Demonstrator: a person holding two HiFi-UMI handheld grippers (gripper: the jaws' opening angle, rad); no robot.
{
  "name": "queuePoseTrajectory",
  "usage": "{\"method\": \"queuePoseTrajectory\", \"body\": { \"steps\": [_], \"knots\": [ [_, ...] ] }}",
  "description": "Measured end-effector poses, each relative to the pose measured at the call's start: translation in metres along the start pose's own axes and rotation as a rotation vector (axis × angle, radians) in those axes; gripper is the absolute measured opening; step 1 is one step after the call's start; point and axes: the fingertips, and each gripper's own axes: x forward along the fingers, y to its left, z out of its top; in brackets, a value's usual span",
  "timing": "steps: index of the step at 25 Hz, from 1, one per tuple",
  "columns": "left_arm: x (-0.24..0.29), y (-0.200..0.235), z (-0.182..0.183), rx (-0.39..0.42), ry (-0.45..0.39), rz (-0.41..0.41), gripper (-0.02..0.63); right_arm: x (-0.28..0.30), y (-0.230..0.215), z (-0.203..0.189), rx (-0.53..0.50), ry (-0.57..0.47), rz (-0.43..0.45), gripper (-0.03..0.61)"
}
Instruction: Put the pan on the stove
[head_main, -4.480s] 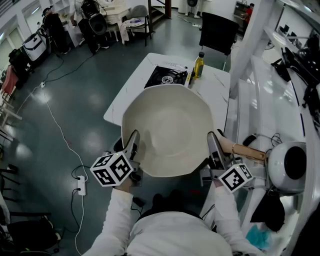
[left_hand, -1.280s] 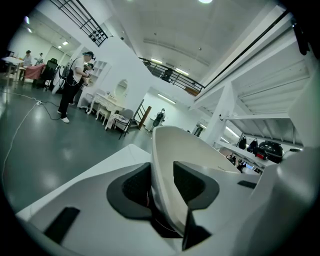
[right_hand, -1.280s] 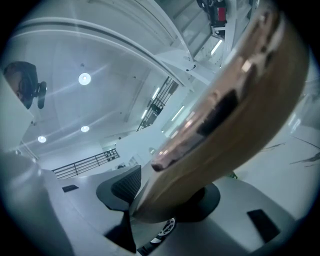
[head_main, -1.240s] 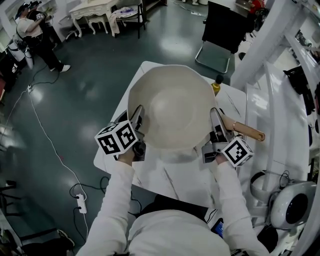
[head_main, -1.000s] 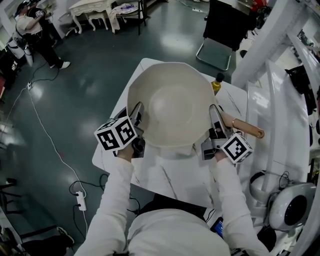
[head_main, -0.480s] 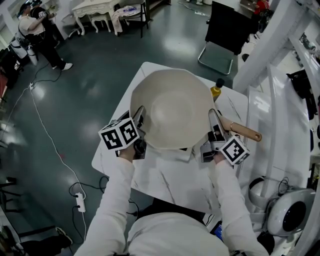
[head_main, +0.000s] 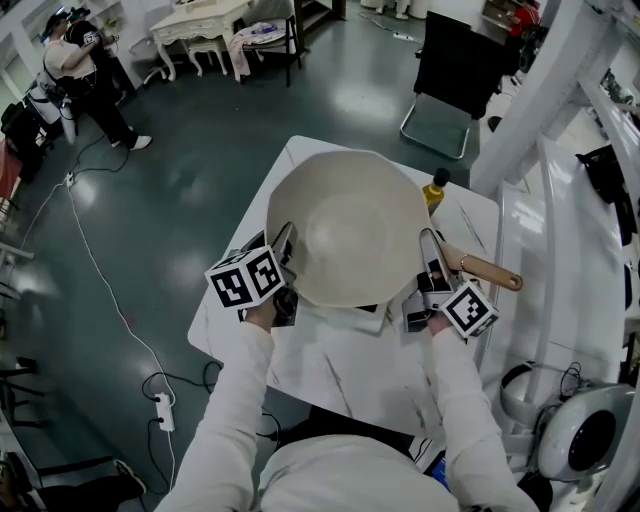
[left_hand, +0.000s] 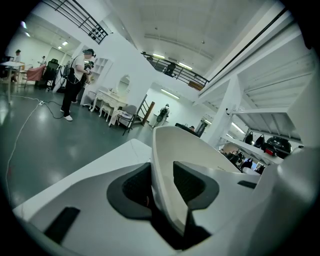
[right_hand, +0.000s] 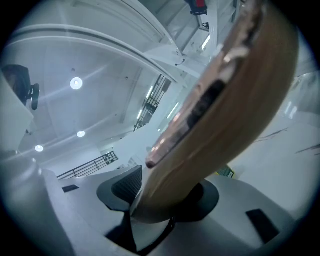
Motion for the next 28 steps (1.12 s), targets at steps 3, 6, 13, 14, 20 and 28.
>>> {"method": "queuePoseTrajectory", "body": {
  "steps": [3,6,13,14,20,28],
  "knots": [
    [-0.001,0.002,-0.002,0.003,0.000,0.009,0.143,0.001,0.000,-0.001,-0.001,-0.001,0.013,0.215],
    [0.002,0.004,-0.001,-0.016,0.006,0.006,0.152,0.005,-0.001,-0.001,0.015,0.004,0.019,0.215],
    [0.006,0.005,0.004,-0.045,0.016,0.016,0.169,0.008,-0.005,-0.002,0.056,0.024,0.023,0.225],
    [0.007,0.006,0.004,-0.044,0.013,0.017,0.170,0.009,-0.006,-0.002,0.056,0.023,0.027,0.225],
    [0.007,0.006,0.006,-0.037,-0.015,0.004,0.169,0.007,-0.004,-0.004,0.068,0.031,0.049,0.227],
    [-0.002,0.010,0.008,-0.057,-0.043,0.003,0.184,-0.012,-0.009,-0.003,0.141,0.027,0.051,0.235]
  ]
}}
